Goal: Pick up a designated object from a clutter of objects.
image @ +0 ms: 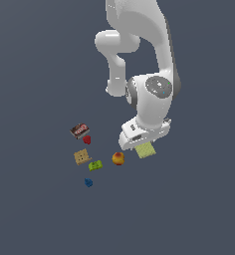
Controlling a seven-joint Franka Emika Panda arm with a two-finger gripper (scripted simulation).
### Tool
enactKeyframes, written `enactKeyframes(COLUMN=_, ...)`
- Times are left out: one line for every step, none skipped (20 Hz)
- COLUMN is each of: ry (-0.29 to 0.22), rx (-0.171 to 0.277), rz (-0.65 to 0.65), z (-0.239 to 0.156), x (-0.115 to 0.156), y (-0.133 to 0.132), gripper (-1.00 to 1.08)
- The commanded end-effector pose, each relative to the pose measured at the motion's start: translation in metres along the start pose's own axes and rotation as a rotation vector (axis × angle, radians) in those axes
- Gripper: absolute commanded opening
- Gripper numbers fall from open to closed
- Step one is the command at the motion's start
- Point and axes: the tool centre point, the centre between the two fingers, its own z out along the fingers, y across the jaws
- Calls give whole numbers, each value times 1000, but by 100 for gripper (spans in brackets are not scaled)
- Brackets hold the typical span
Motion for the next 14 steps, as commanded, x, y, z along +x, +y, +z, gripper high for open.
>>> enactKeyframes(ry=1, rx=1, rz=-1, z=-26, x=0, y=21, gripper=-100)
enactKeyframes(ry=1, rx=1, rz=-1, z=-36, x=0, y=30, gripper=-100)
enactKeyframes(ry=1, rx=1, rz=-1, z=-46, x=1, y=38, gripper=-100)
enactKeyframes(ry=1, rx=1, rz=-1, z=-56, x=1, y=47, gripper=-100)
enactKeyframes(ry=1, rx=1, rz=-1, z=-66, x=1, y=55, gripper=-100)
enactKeyframes(ry=1, rx=1, rz=-1, z=-75, x=1, y=64, gripper=-100)
enactKeyframes(ry=2, rx=2, rz=-1, z=-85, x=2, y=72, gripper=-100)
enactKeyframes(ry=2, rx=2, rz=-1, z=-95, x=2, y=81, gripper=-100)
enactKeyframes(ry=2, rx=2, rz=-1, z=-105, x=2, y=89, gripper=-100)
enactKeyframes(ry=2, rx=2, rz=-1, z=-115, x=3, y=98, gripper=-100)
enactKeyframes(ry=2, rx=2, rz=-1, z=-124, x=3, y=106, gripper=-100)
enactKeyframes(ry=2, rx=1, rz=-1, z=-134, x=4, y=114, gripper=-100)
enactKeyframes(ry=2, rx=1, rz=-1, z=-143, x=4, y=122, gripper=-100)
enactKeyframes(ry=2, rx=1, rz=-1, z=-151, x=5, y=130, gripper=-100)
